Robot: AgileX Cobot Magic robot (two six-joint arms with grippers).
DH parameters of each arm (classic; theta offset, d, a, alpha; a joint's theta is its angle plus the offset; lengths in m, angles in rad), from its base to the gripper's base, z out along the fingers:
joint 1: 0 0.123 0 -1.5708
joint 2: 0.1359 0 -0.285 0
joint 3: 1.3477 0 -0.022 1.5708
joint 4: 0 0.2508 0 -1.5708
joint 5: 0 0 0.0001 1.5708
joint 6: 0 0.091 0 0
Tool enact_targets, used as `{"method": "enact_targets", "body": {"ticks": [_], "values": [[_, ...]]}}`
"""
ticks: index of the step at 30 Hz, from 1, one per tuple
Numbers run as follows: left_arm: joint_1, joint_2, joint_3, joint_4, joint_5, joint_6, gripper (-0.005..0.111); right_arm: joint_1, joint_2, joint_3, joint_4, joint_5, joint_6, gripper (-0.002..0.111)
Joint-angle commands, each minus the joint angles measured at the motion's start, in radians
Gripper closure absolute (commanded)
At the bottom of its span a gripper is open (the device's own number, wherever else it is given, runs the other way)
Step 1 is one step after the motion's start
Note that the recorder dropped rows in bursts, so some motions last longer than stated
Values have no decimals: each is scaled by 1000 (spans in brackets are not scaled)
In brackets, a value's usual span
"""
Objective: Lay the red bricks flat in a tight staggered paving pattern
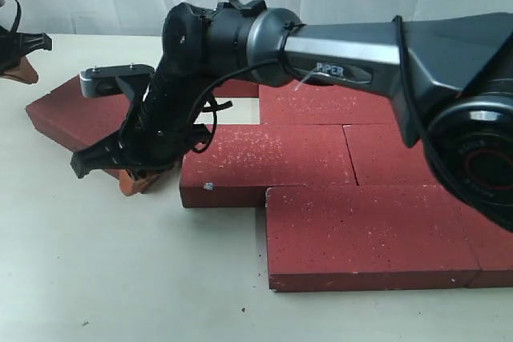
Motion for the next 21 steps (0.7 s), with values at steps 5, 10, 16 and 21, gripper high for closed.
{"method": "enact_targets", "body": {"ticks": [5,10,16,21], "values": [[2,20,-4,-23,-19,-5,107,-4,91,-130,-169,13,129,109],[2,20,-4,-23,-20,-5,107,-4,113,-162,-269,-15,175,109],[2,20,-4,-23,-21,-5,107,-4,131,-166,-352,-78,227,109],[2,20,-4,-23,-21,-5,107,-5,142,-166,-368,-156,272,109]]}}
